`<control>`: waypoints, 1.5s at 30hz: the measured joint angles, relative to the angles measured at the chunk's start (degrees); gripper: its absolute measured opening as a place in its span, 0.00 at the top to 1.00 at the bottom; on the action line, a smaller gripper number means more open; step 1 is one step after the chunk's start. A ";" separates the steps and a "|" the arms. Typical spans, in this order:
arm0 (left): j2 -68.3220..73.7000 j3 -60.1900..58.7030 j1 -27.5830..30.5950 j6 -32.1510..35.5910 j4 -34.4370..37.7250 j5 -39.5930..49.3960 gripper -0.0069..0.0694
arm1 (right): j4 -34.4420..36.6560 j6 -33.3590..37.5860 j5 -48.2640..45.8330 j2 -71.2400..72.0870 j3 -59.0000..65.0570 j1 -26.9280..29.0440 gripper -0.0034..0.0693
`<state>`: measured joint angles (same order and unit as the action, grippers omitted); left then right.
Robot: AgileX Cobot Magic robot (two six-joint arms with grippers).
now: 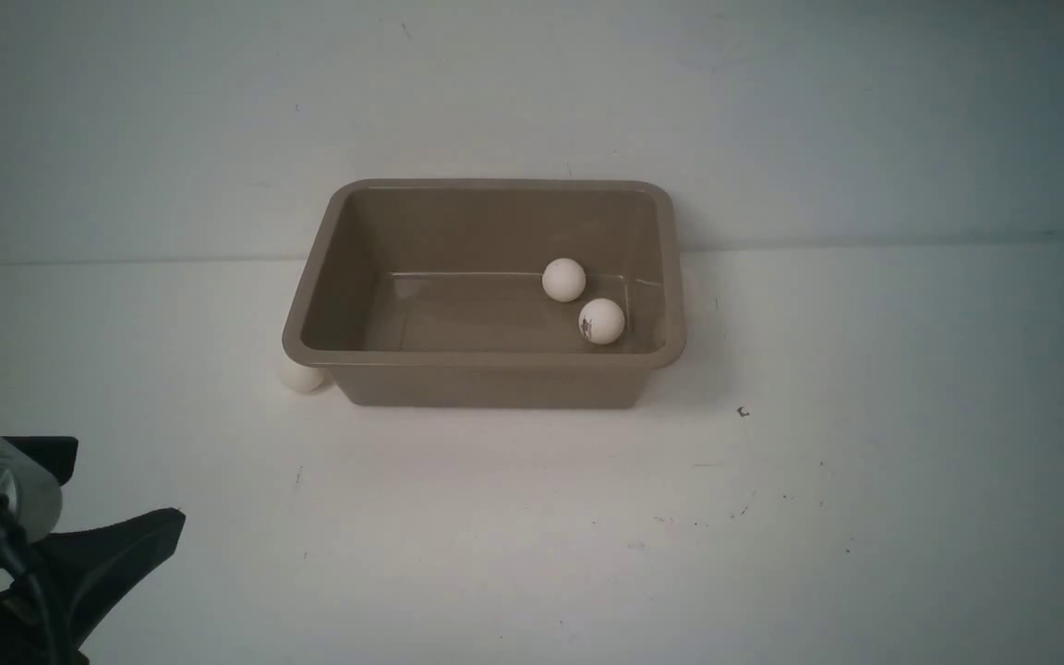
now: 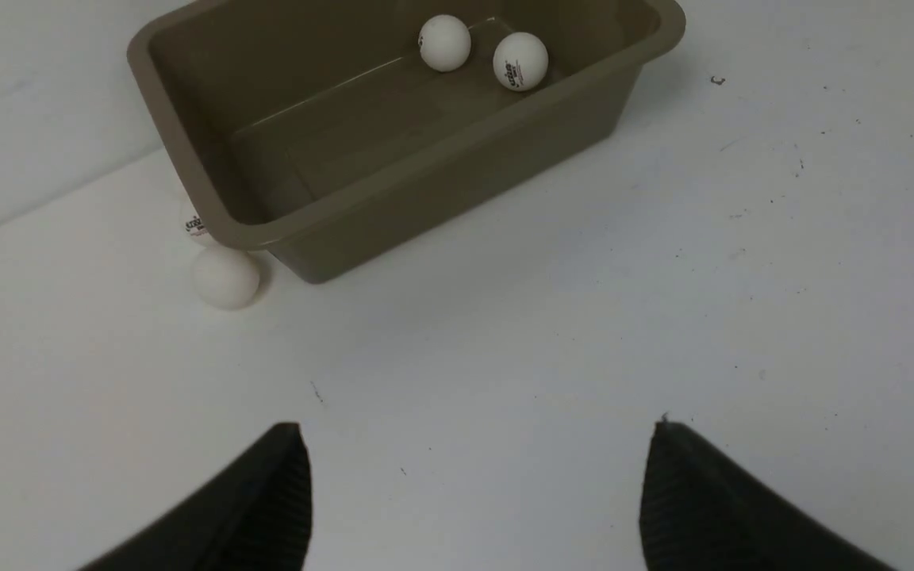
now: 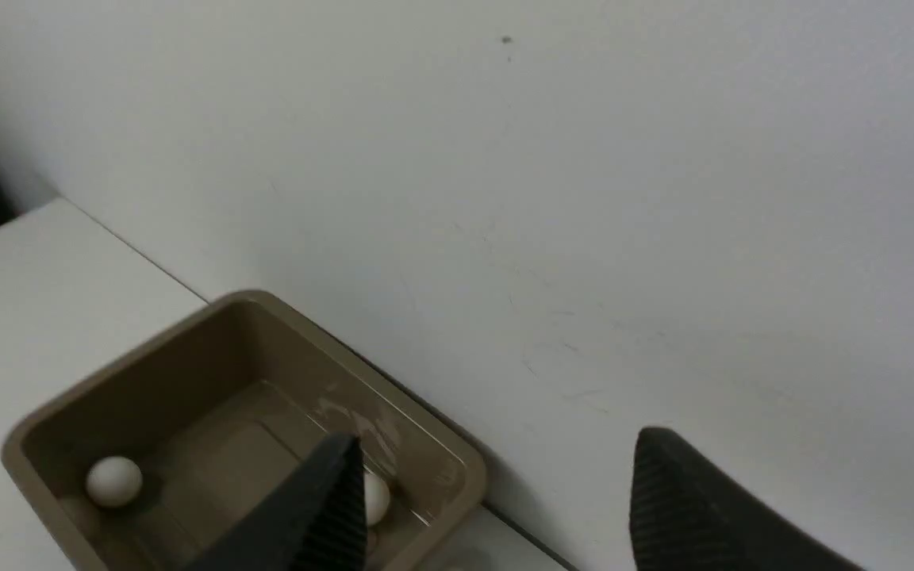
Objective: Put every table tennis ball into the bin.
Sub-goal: Use the right arm to clamp the table tennis ball closest to it
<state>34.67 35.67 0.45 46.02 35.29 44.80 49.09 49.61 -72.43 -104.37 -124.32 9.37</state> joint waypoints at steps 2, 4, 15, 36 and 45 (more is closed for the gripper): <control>0.00 0.00 0.00 0.00 0.00 0.00 0.26 | -2.24 0.36 -0.06 -1.04 0.00 -0.11 0.39; 0.00 0.00 0.00 0.00 0.15 0.00 0.26 | -4.28 0.36 -0.06 -2.67 0.00 -0.10 0.39; 0.00 0.00 0.00 0.00 1.39 0.00 0.26 | -6.88 2.27 0.33 -13.62 4.26 -4.60 0.39; 0.00 0.00 0.00 0.00 1.44 0.16 0.26 | -15.47 15.49 8.39 -25.37 4.63 -12.91 0.29; 0.00 0.00 0.00 0.00 1.44 0.22 0.26 | -14.83 27.95 7.96 -28.11 4.63 -12.97 0.29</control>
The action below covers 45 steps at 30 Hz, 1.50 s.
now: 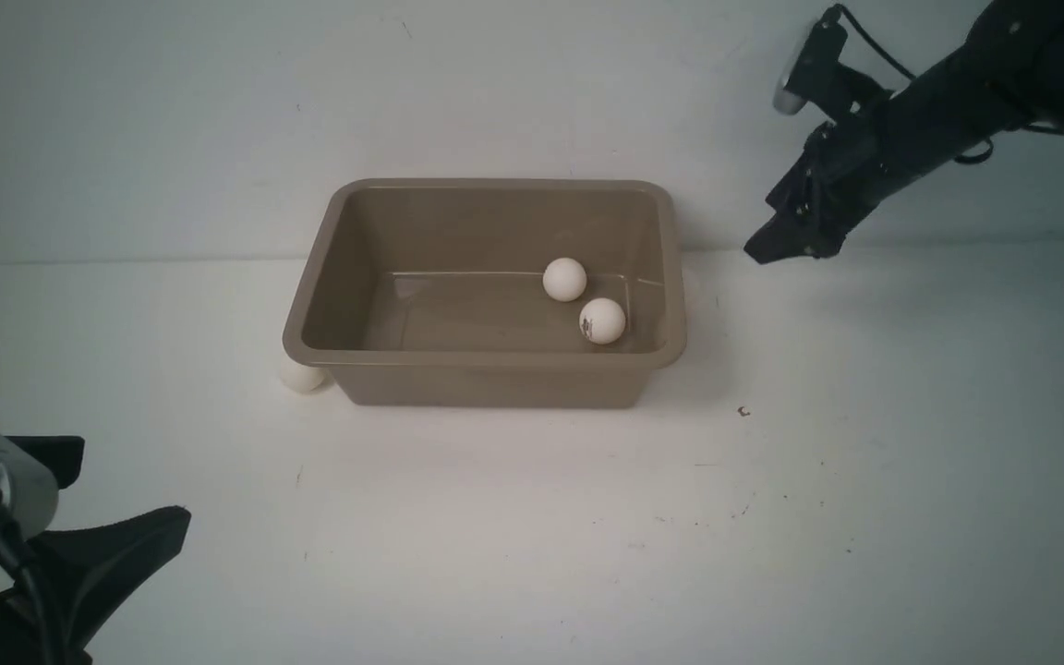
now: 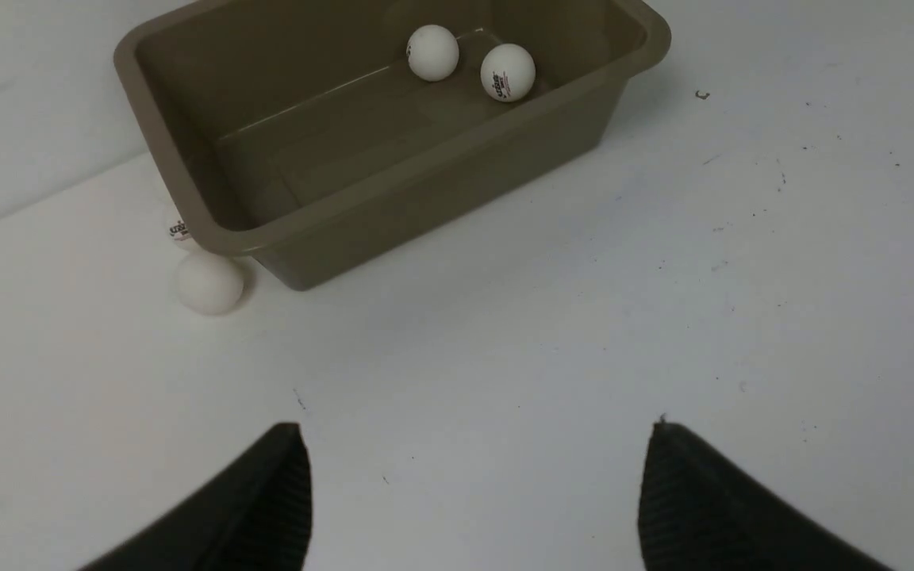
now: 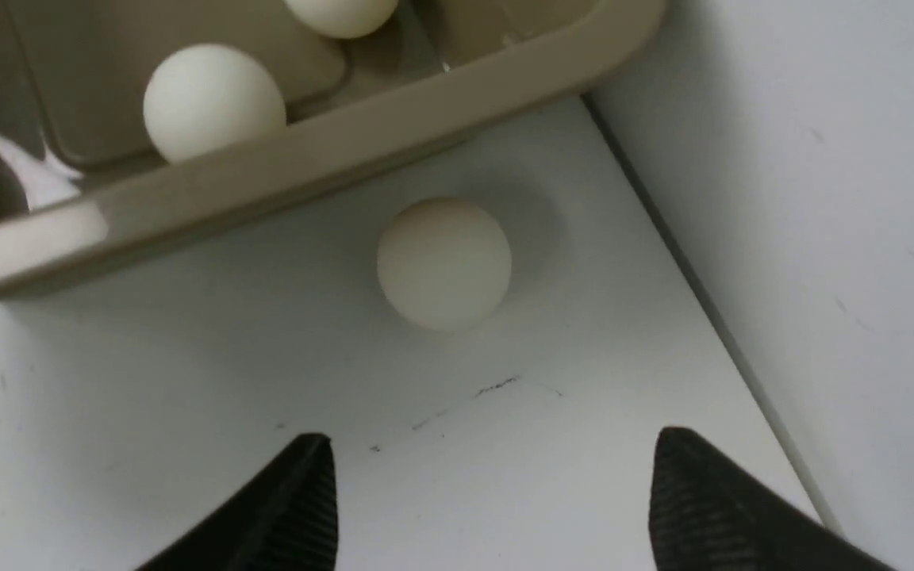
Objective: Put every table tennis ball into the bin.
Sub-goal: Use the right arm to clamp the table tennis ball closest to it
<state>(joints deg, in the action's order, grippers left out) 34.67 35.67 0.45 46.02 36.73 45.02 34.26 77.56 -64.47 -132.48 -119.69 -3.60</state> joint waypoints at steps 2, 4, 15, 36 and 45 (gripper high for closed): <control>0.00 0.00 0.00 0.00 0.00 0.00 0.26 | 0.67 2.17 0.00 -0.58 0.00 -0.05 0.29; 0.00 0.00 0.00 0.00 0.00 0.00 0.26 | 1.59 3.91 -0.05 -1.11 0.00 -0.05 0.29; 0.00 0.00 0.00 0.05 0.00 0.99 0.26 | 9.23 13.15 0.17 -3.84 0.00 -0.05 0.29; 0.00 0.00 0.00 0.34 0.00 2.56 0.26 | 15.41 20.94 5.69 -9.67 0.00 -1.77 0.29; 0.00 0.00 0.00 0.34 0.00 2.56 0.26 | 15.48 21.10 9.82 -11.69 0.00 -2.92 0.30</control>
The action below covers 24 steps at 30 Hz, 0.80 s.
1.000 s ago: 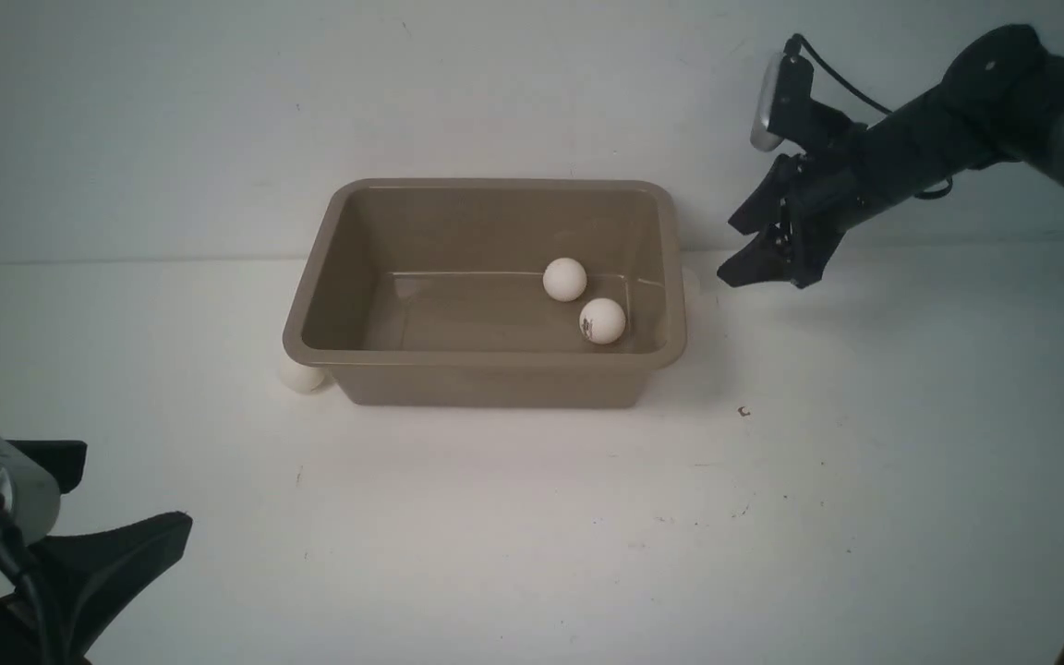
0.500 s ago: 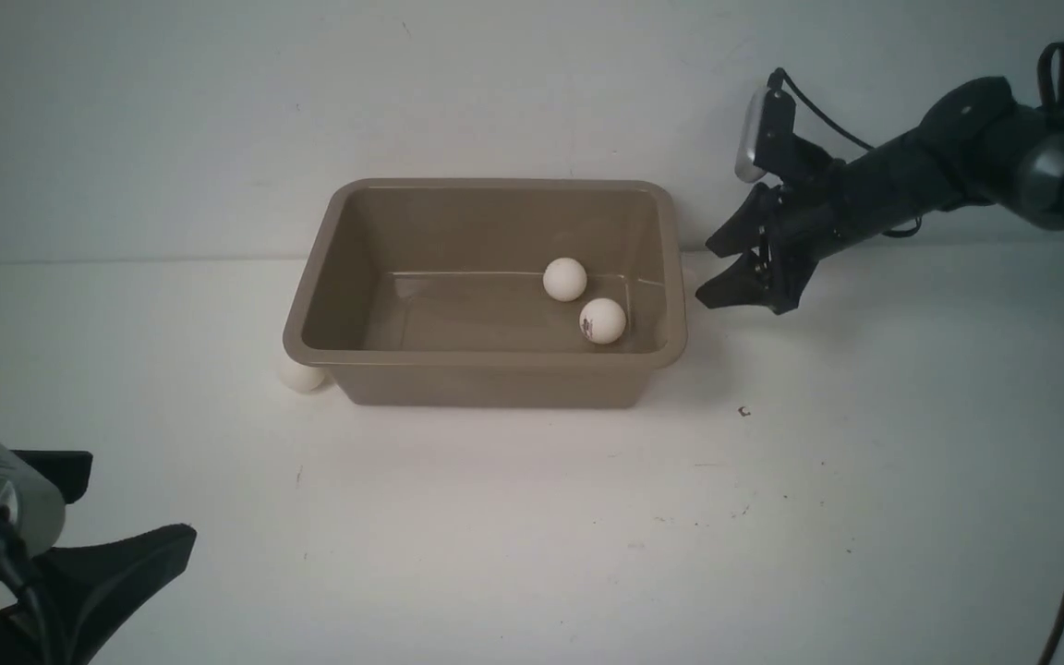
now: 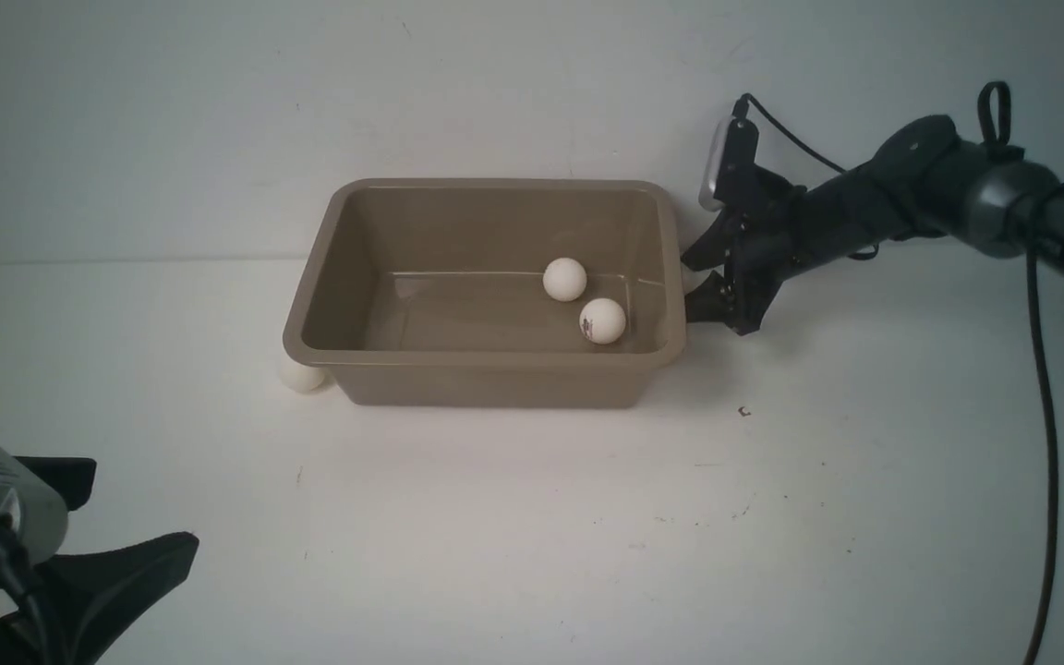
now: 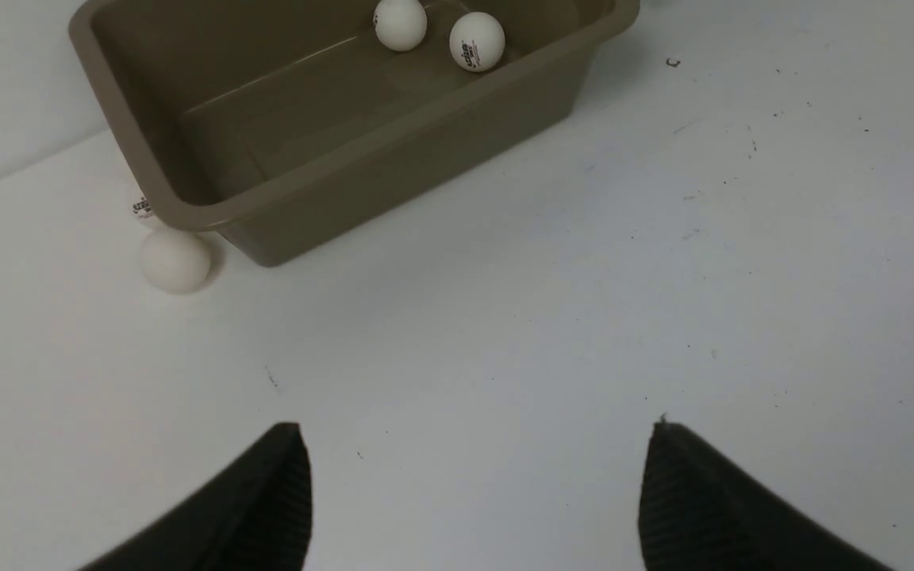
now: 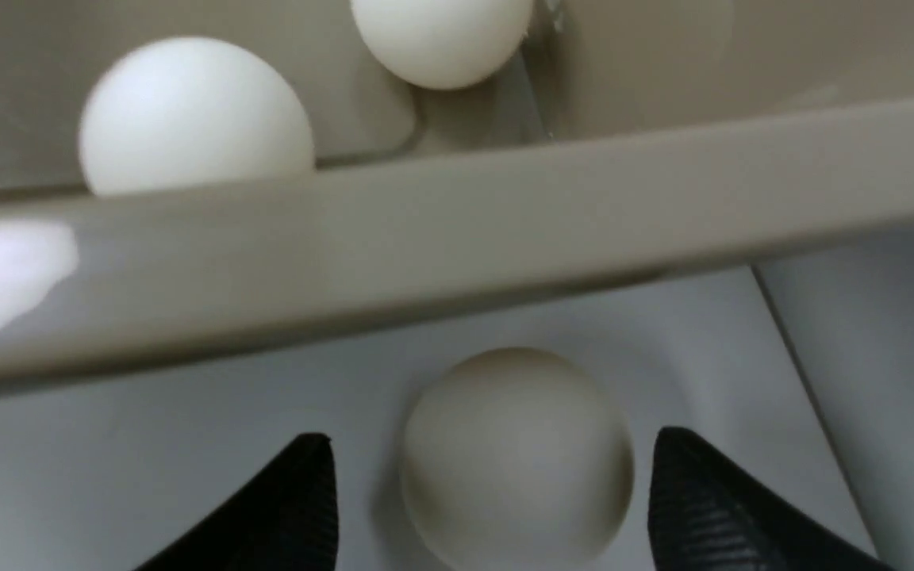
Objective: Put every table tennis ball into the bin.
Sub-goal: Use the right arm to clamp the table tennis ball closest to it, then use the right arm to put the table tennis ball into the box
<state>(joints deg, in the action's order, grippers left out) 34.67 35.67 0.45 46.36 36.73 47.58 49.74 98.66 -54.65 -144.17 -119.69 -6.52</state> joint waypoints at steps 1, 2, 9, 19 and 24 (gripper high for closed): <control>0.00 0.00 0.00 0.00 0.00 0.00 0.26 | 0.00 0.00 0.27 -0.28 0.00 0.00 0.31; 0.00 0.00 0.00 0.00 0.00 0.00 0.26 | 0.00 0.00 0.40 -0.41 0.00 0.00 0.32; 0.00 0.00 0.00 0.00 0.00 0.00 0.26 | 1.31 -0.94 1.31 -0.50 0.00 0.06 0.47; 0.00 0.00 0.00 0.00 -1.73 0.05 0.26 | -11.36 -10.82 -4.32 12.33 0.00 3.10 0.47; 0.00 0.00 0.00 0.00 -2.09 0.05 0.26 | -7.74 -10.09 -13.76 17.91 -0.05 3.80 0.47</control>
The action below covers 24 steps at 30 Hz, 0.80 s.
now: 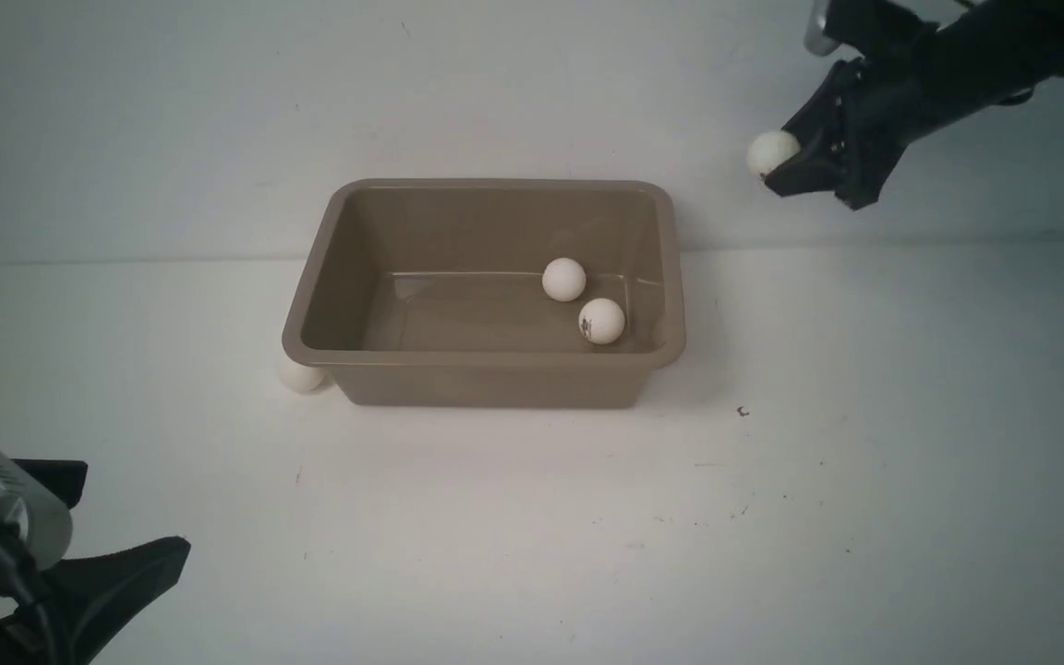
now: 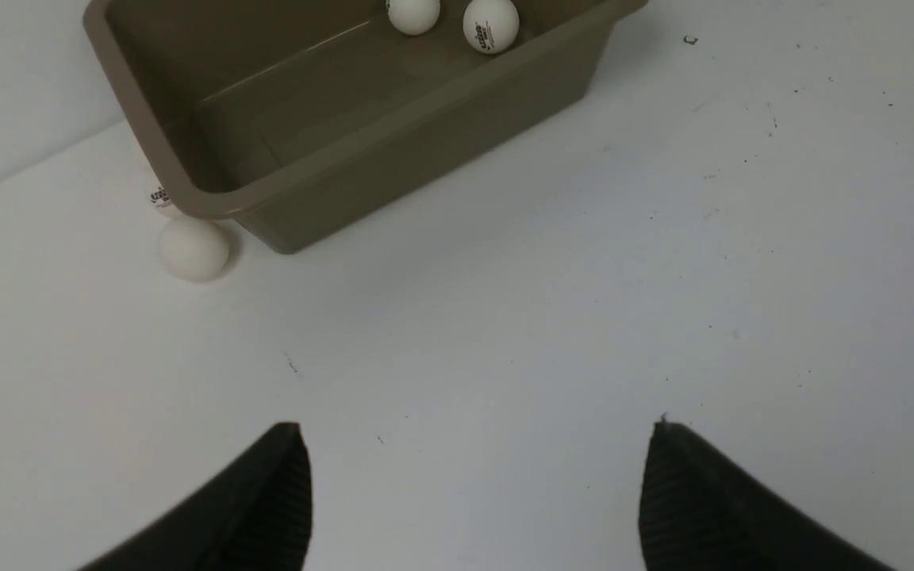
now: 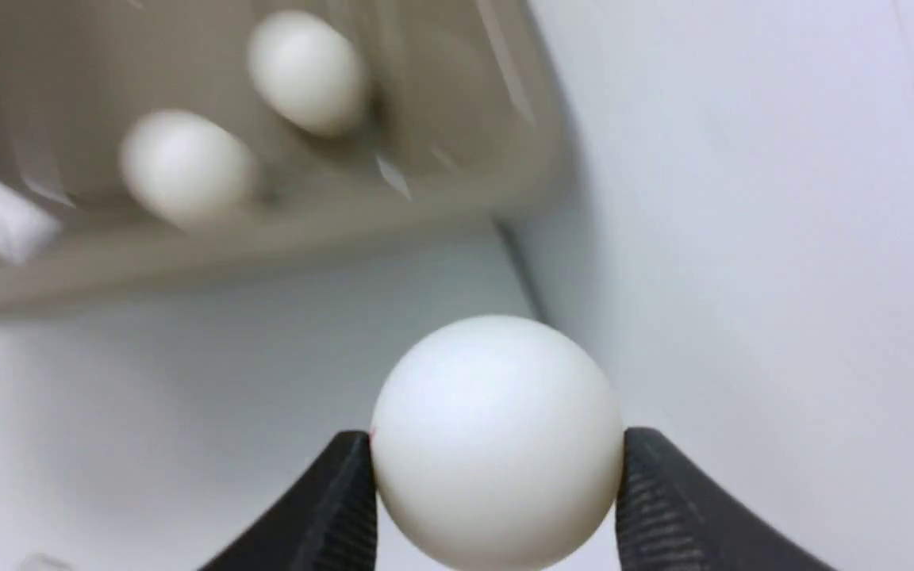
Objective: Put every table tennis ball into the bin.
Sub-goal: Use the right arm to put the table tennis ball into the box
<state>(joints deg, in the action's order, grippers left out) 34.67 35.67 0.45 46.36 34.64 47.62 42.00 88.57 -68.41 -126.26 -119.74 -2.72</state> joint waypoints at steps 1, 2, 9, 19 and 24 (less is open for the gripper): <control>0.00 0.00 0.00 0.00 0.00 0.00 0.26 | 2.43 0.73 -0.66 0.06 0.00 -0.79 0.47; 0.00 0.00 0.00 0.00 -0.06 0.00 0.26 | 2.43 0.86 -0.81 0.06 0.00 -0.79 0.47; 0.00 0.00 0.00 0.00 -0.12 0.00 0.26 | 8.61 2.51 -1.95 -2.53 0.00 -10.35 0.47; 0.00 0.00 0.00 0.00 -0.12 -0.35 0.26 | 8.95 0.65 2.77 -9.23 0.06 -15.16 0.45; 0.00 0.00 0.00 0.00 -0.12 -1.15 0.26 | 10.42 -2.93 5.27 -8.61 0.06 -15.16 0.19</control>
<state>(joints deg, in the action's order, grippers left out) 34.67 35.67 0.45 46.36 34.52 46.47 52.42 85.64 -63.14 -134.87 -119.68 -17.87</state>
